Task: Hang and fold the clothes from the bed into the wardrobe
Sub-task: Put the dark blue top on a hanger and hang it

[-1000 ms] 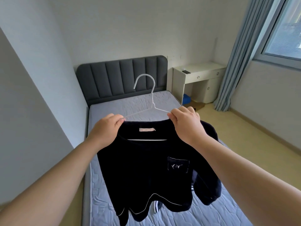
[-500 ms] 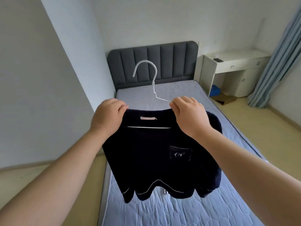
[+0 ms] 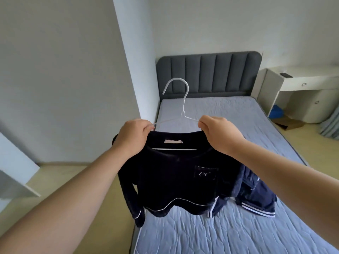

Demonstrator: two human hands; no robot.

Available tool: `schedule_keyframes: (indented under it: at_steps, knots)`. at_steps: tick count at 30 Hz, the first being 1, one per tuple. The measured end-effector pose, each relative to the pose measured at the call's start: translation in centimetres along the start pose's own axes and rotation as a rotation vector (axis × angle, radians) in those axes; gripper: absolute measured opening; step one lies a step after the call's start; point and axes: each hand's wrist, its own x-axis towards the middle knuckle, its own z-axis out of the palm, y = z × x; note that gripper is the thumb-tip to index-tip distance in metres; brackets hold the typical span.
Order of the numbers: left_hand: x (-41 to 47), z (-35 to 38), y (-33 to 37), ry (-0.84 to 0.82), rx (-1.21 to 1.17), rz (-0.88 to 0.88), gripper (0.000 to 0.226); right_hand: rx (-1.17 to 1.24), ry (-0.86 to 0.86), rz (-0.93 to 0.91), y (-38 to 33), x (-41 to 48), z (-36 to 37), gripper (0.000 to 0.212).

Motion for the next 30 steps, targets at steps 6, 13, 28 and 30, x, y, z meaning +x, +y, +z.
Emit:
schedule_keyframes:
  at_steps: [6,13,28,30]
  knots:
    - [-5.0,-5.2,-6.1,0.003,-0.040,0.017,0.021,0.065,0.003,-0.194,-7.1,0.6,1.7,0.026]
    - [-9.8,-10.3,-12.7,-0.016,-0.002,0.045,0.021,0.022,-0.070,-0.317,-14.9,1.0,3.3,0.032]
    - [-16.5,-19.4,-26.7,0.032,0.192,0.026,0.022,-0.196,-0.282,-0.695,-30.0,6.8,8.6,0.054]
    - [-16.6,-20.3,-29.2,0.029,0.216,0.003,0.023,-0.219,-0.336,-0.745,-32.2,9.3,10.1,0.056]
